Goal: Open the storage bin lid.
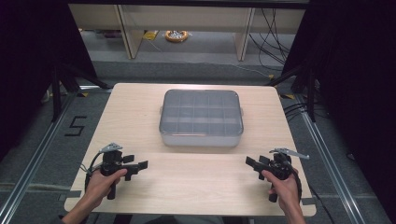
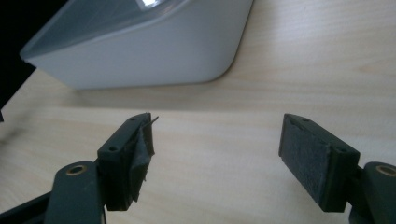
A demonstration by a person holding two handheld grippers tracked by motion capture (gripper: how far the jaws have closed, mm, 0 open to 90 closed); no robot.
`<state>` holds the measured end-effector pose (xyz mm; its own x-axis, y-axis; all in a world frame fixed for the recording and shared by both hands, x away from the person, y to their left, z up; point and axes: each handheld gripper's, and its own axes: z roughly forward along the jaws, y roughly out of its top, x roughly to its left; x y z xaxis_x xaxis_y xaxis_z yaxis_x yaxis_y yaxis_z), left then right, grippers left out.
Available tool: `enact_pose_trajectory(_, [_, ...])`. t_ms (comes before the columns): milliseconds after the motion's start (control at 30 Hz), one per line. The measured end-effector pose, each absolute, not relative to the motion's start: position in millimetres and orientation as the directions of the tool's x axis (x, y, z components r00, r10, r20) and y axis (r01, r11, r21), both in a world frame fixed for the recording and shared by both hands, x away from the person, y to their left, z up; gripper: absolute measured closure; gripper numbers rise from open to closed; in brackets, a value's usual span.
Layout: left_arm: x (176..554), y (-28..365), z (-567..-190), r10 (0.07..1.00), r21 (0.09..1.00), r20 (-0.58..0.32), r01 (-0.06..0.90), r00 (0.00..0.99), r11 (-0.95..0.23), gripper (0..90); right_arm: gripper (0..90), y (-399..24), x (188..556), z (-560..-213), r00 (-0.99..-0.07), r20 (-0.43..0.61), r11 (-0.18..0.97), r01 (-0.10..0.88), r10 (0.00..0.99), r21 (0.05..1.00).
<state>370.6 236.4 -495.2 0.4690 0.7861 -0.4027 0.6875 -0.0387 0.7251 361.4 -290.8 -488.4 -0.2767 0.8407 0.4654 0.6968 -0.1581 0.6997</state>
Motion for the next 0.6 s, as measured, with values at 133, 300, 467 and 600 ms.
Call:
enact_pose_trajectory(133, [381.2,235.4,-491.9,0.774,0.722,-0.43,0.692,0.465,-0.015,22.9,27.7,-298.5,375.1,-482.3,-0.274,0.489,-0.19,0.684,0.828,0.704])
enact_pose_trajectory(300, [396.4,231.0,-485.2,0.764,0.725,-0.448,0.689,0.464,0.007,27.0,28.6,-305.0,389.2,-472.0,-0.273,0.524,-0.225,0.677,0.807,0.7])
enact_pose_trajectory(467, [407.4,230.7,-481.2,0.762,0.721,-0.459,0.693,0.458,0.018,30.1,29.2,-305.6,403.4,-466.0,-0.272,0.521,-0.226,0.674,0.809,0.703])
enact_pose_trajectory(600, [425.6,229.5,-471.5,0.749,0.71,-0.497,0.702,0.439,0.059,31.8,30.3,-303.2,418.7,-457.2,-0.283,0.508,-0.213,0.667,0.814,0.714])
